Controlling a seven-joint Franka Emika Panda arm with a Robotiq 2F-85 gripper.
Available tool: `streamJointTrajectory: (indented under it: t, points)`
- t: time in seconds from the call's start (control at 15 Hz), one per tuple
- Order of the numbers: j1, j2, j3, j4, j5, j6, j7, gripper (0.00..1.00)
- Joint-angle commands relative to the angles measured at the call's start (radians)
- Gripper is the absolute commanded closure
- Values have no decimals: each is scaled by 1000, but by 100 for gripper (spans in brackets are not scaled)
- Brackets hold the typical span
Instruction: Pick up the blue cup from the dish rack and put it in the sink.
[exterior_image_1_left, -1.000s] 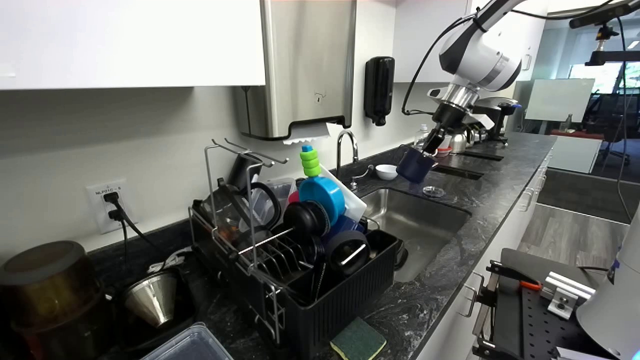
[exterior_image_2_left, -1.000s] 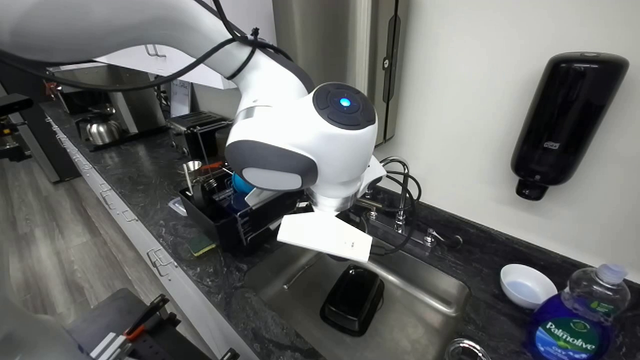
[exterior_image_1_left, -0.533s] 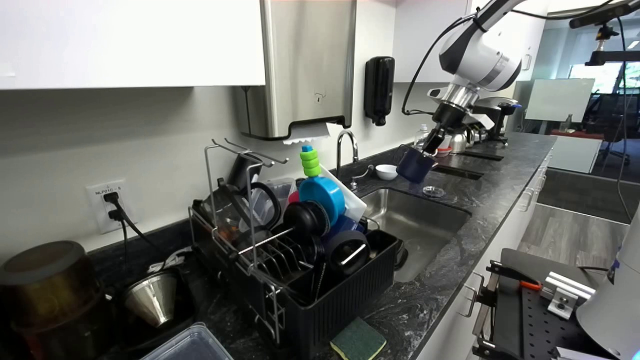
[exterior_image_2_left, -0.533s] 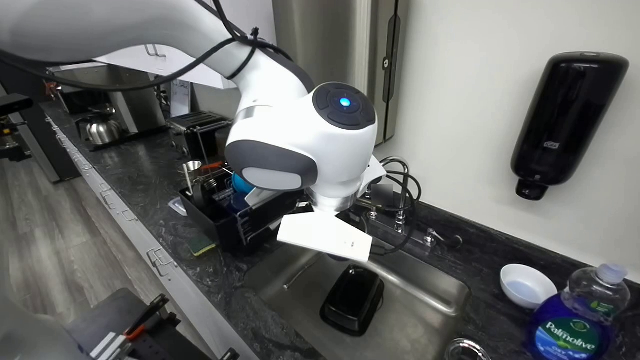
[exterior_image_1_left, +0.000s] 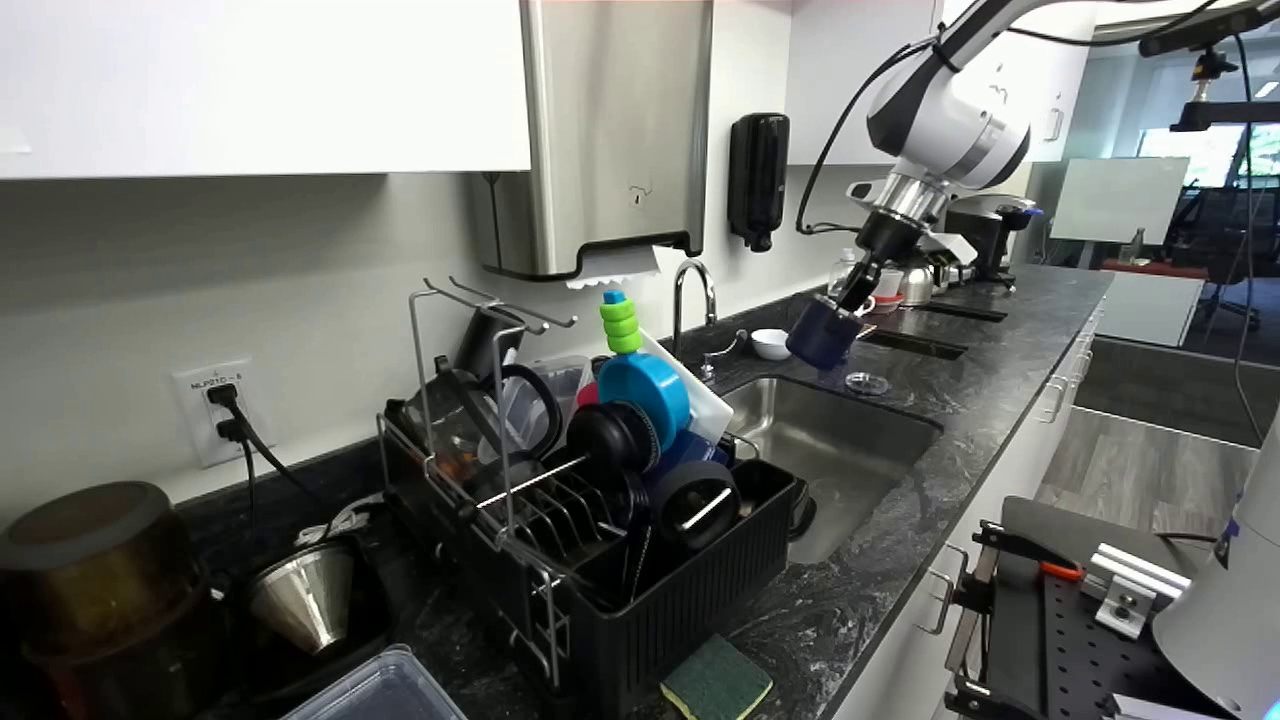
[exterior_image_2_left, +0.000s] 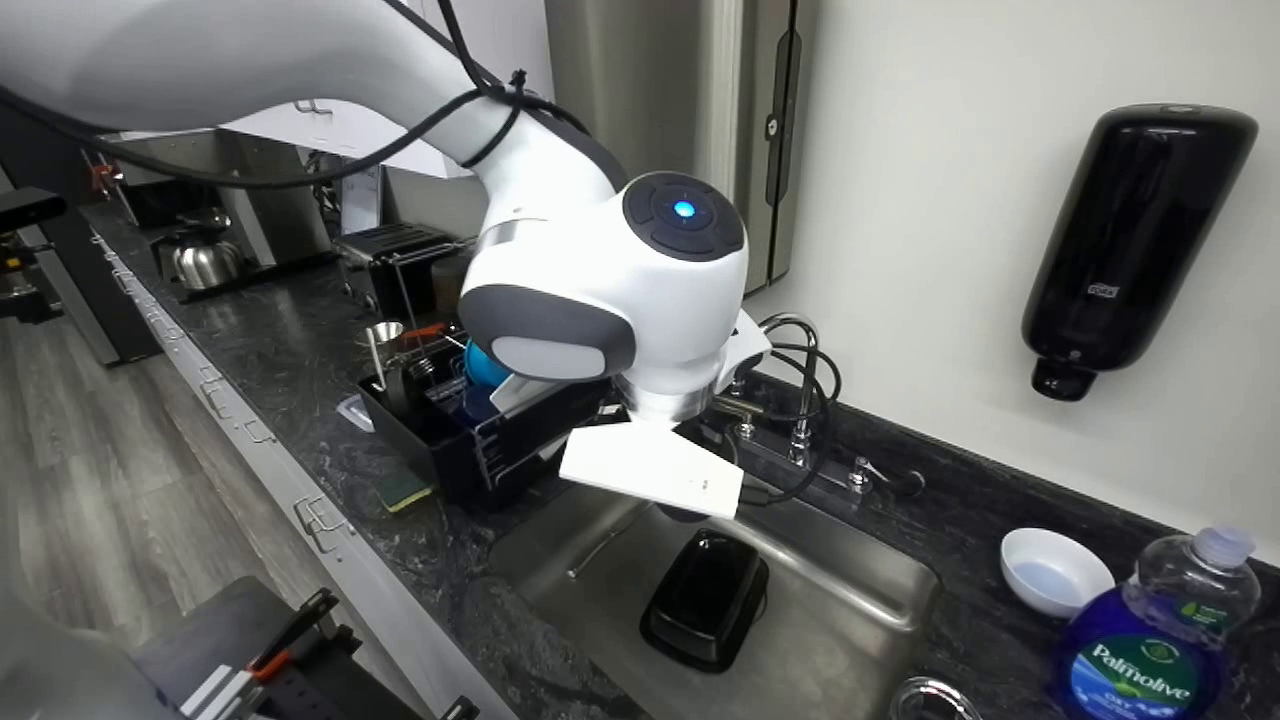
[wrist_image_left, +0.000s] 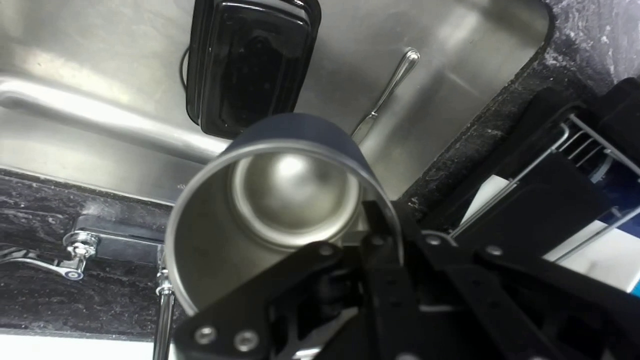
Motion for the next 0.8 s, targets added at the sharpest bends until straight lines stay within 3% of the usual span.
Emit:
streamJointTrajectory:
  t: [0.0,0.27,0.73]
  points:
    - [-19,117,42,57,9,55,45,98]
    - [-53,277,79,127,-10,79,108,98]
    - [-186,502,149,303,-30,73,178,98]
